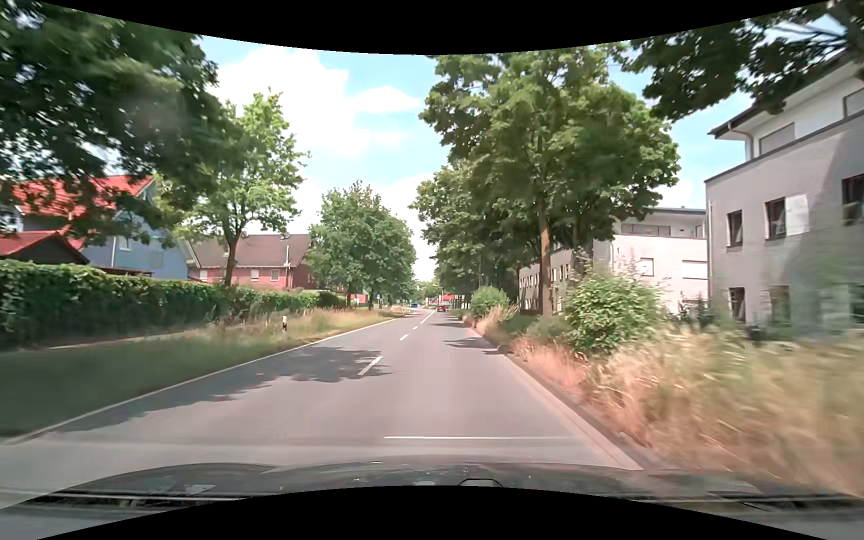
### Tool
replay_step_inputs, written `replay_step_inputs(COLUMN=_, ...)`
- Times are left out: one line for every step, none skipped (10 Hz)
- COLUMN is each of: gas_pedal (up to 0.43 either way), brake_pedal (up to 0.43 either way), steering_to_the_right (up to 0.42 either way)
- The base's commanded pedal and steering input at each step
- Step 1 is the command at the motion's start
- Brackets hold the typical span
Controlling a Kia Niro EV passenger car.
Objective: Follow the waypoints while adhering to traffic rules and regulations
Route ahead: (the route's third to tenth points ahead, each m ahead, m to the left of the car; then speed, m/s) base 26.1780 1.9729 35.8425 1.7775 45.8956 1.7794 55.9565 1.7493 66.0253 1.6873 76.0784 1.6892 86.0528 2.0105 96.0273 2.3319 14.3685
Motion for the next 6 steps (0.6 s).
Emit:
replay_step_inputs(gas_pedal=0.169, brake_pedal=0.0, steering_to_the_right=-0.002)
replay_step_inputs(gas_pedal=0.169, brake_pedal=0.0, steering_to_the_right=-0.002)
replay_step_inputs(gas_pedal=0.157, brake_pedal=0.0, steering_to_the_right=-0.002)
replay_step_inputs(gas_pedal=0.157, brake_pedal=0.0, steering_to_the_right=-0.002)
replay_step_inputs(gas_pedal=0.157, brake_pedal=0.0, steering_to_the_right=-0.002)
replay_step_inputs(gas_pedal=0.157, brake_pedal=0.0, steering_to_the_right=-0.001)
